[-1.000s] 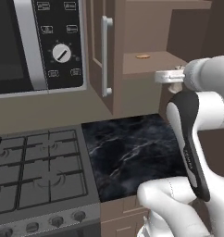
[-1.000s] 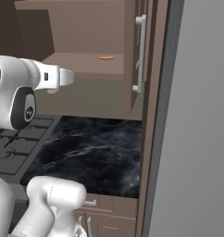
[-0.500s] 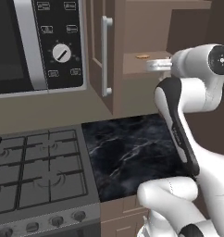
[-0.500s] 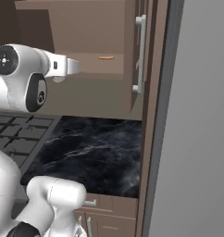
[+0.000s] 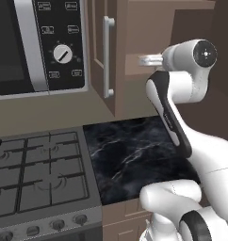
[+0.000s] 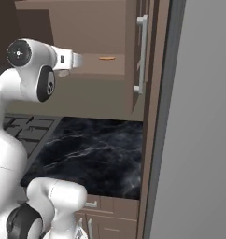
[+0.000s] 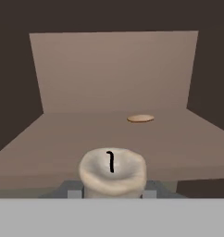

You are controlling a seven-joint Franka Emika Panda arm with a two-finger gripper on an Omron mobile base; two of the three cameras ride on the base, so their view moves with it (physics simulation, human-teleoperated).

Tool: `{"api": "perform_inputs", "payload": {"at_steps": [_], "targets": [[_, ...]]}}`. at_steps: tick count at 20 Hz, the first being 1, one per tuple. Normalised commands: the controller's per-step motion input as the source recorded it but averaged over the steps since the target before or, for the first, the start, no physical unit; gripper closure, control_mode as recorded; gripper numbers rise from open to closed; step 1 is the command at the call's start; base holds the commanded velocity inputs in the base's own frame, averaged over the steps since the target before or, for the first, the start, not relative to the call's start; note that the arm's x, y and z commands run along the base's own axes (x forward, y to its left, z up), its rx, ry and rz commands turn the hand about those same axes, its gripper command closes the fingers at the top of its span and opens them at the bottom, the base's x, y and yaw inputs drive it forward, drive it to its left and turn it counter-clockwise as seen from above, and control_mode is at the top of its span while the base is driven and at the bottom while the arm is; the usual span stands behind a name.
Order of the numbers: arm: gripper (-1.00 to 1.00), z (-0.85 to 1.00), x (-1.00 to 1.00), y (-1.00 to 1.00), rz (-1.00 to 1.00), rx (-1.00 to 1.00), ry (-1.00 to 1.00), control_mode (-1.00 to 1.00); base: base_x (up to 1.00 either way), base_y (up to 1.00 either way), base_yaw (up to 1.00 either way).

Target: Pick the candle and candle from the dining table and place them in the open cabinet. Close the cabinet after placing the objects.

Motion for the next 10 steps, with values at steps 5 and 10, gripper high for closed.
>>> {"api": "perform_inputs", "payload": {"at_steps": [5, 10], "targets": [[1.0, 0.0, 0.52, 0.07, 0.02, 0.0, 0.02, -1.0, 0.0, 0.0, 0.0], [1.0, 0.0, 0.51, 0.05, 0.01, 0.0, 0.06, -1.0, 0.0, 0.0, 0.0]]}}
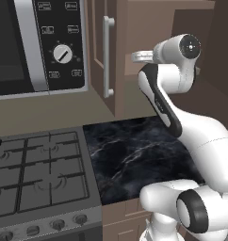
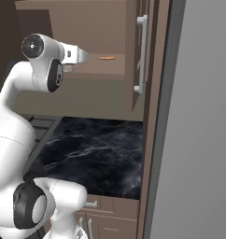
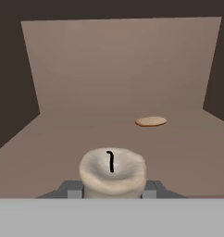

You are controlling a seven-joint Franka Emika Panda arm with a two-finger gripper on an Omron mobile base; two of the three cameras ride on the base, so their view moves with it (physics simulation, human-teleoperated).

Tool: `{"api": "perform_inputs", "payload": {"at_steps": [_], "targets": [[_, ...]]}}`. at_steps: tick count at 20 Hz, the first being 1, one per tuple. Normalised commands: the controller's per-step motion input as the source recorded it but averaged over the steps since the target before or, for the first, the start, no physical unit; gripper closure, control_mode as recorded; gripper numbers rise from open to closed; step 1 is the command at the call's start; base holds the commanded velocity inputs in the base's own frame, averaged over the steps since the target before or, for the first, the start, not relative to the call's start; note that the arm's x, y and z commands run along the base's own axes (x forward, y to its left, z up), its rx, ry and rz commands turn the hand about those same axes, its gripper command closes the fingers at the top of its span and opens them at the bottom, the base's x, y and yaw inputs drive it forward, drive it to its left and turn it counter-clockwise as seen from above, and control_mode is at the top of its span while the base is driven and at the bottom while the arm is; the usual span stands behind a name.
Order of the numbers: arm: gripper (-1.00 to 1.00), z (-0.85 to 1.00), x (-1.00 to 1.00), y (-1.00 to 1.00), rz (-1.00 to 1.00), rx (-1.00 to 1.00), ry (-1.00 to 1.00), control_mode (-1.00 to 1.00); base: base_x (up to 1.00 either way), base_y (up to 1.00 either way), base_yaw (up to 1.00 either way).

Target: Pick the candle and candle from the dining table and place them in the open cabinet. Close the cabinet after placing the objects.

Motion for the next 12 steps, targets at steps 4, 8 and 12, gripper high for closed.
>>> {"api": "perform_inputs", "payload": {"at_steps": [4, 8, 12], "targets": [[1.0, 0.0, 0.53, 0.03, 0.0, 0.0, 0.09, -1.0, 0.0, 0.0, 0.0], [1.0, 0.0, 0.54, 0.01, 0.0, 0.0, 0.05, -1.0, 0.0, 0.0, 0.0], [1.0, -0.02, 0.52, 0.03, 0.0, 0.0, 0.0, -1.0, 0.0, 0.0, 0.0]]}}
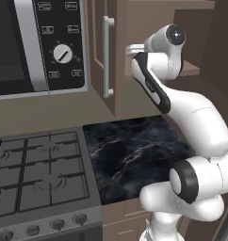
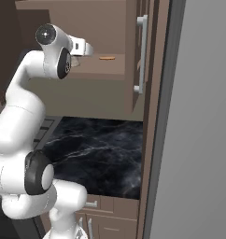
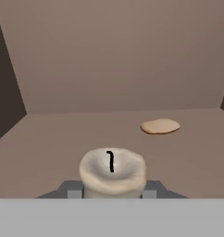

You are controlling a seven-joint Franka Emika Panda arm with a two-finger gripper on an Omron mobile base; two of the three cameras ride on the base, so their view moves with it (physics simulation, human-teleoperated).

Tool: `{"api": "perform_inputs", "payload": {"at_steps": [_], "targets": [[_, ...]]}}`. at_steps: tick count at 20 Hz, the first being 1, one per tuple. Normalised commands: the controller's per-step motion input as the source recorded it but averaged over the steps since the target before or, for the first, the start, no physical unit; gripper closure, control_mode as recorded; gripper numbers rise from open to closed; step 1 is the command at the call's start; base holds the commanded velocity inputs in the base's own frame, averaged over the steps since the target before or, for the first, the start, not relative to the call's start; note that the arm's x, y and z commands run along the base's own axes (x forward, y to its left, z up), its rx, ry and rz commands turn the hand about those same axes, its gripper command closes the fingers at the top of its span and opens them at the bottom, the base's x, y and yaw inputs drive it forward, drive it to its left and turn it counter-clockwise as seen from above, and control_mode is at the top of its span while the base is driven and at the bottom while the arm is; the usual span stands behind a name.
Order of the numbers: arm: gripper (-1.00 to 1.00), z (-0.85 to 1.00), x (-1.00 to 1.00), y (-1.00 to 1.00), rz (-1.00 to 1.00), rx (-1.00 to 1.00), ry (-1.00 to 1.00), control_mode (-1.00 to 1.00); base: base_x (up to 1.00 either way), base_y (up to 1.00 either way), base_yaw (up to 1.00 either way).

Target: Pick the candle and candle from the dining table and place them in the open cabinet. Close the cabinet after placing the objects.

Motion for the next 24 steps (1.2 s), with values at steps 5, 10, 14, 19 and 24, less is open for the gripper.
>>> {"api": "perform_inputs", "payload": {"at_steps": [5, 10, 14, 19, 24], "targets": [[1.0, -0.09, 0.45, 0.06, 0.0, 0.0, 0.0, -1.0, 0.0, 0.0, 0.0], [1.0, -0.02, 0.39, 0.01, 0.0, 0.0, 0.0, -1.0, 0.0, 0.0, 0.0], [1.0, -0.03, 0.4, 0.0, 0.0, 0.0, 0.0, -1.0, 0.0, 0.0, 0.0], [1.0, -0.09, 0.33, 0.01, 0.0, 0.0, 0.0, -1.0, 0.0, 0.0, 0.0], [1.0, -0.2, 0.26, 0.01, 0.0, 0.0, 0.0, -1.0, 0.0, 0.0, 0.0]]}}
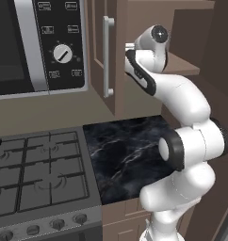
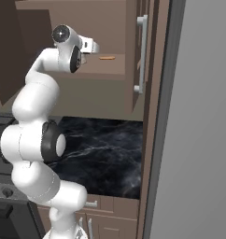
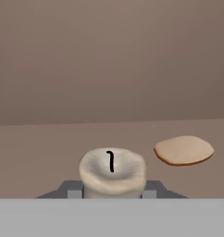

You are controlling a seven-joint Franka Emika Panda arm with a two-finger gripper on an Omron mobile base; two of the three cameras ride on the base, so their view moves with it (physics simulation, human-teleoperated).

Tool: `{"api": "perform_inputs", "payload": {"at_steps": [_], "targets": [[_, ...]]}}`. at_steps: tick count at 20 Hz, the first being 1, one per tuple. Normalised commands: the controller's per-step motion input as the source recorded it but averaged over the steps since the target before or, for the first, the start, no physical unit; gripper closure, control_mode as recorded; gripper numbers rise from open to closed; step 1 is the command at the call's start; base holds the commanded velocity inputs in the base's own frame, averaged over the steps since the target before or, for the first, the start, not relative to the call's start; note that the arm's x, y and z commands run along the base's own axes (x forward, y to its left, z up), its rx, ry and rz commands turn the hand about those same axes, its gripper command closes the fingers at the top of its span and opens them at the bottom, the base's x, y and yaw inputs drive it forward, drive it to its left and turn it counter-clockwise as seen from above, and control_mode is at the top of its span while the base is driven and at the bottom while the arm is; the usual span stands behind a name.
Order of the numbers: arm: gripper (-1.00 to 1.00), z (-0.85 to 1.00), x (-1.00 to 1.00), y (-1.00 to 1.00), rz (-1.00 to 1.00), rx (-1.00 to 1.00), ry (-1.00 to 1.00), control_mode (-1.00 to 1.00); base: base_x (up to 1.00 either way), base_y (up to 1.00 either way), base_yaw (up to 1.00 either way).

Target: Pick the candle and candle from the dining table and place them in the open cabinet. Close the cabinet after placing the objects.

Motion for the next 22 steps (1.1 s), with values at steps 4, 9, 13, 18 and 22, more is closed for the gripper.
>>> {"api": "perform_inputs", "payload": {"at_steps": [4, 9, 13, 18, 22], "targets": [[1.0, -0.24, 0.25, 0.01, 0.0, 0.0, 0.0, -1.0, 0.0, 0.0, 0.0], [1.0, -0.18, 0.21, 0.0, 0.0, 0.0, 0.0, -1.0, 0.0, 0.0, 0.0], [1.0, -0.12, 0.2, 0.01, 0.0, 0.0, 0.0, -1.0, 0.0, 0.0, 0.0], [1.0, 0.0, 0.02, 0.0, 0.0, 0.0, 0.0, -1.0, 0.0, 0.0, 0.0], [-1.0, 0.0, 0.0, 0.0, 0.0, 0.0, 0.0, -1.0, 0.0, 0.0, 0.0]]}}
